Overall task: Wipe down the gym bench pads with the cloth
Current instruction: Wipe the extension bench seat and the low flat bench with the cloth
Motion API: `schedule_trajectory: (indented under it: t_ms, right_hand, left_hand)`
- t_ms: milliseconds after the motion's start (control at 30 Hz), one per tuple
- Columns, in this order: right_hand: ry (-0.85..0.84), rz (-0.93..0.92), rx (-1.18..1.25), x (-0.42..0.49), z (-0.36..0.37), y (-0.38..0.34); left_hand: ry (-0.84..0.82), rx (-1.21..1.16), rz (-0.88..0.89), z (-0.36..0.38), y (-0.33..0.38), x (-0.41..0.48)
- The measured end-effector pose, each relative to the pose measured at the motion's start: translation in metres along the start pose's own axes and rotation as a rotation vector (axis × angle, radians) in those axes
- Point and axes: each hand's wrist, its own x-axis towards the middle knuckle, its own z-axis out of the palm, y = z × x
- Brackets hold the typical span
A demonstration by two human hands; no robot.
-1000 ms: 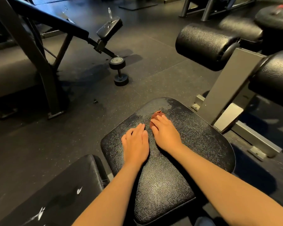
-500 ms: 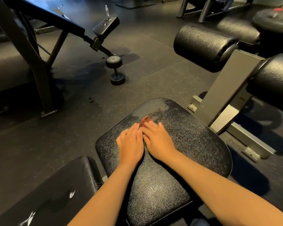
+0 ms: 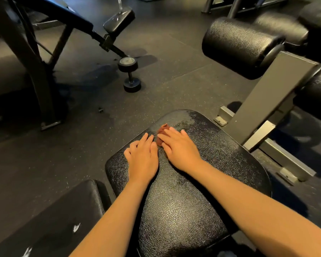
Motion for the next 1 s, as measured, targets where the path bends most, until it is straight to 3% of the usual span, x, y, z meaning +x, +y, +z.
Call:
schedule_trajectory:
  t_ms: [200,367,467,600,833,1000]
  right_hand:
    - [0.102,0.263,-0.123,0.007,-0.009,0.019]
    - [-0.025,-0.037,0.019,-0.020,0.008,-0.027]
    - [-0.044,0.000,-0.040,-0.025,-0.004,-0.014]
    - [0.034,0.243,-0.089,-0.021,-0.011,-0.005]
    - [-0.036,-0.024,-0.026,-0.031,-0.001,-0.023]
    - [0.040,0.266,-0.104,0.002,-0.012,0.015]
  left_hand:
    - [0.014,-0.008,0.053,-0.002,-0.002,-0.007]
    - [0.025,-0.075,0.049,-0.004,-0.003,-0.008]
    - [0.000,-0.061,0.097,-0.007,-0.005,-0.016]
    - [-0.033,-0.033,0.111,-0.009,-0.004,-0.025]
    - [-0.020,-0.101,0.081,-0.005,-0.007,-0.021]
    - [-0.045,-0.116,0.072,-0.011,-0.007,-0.019]
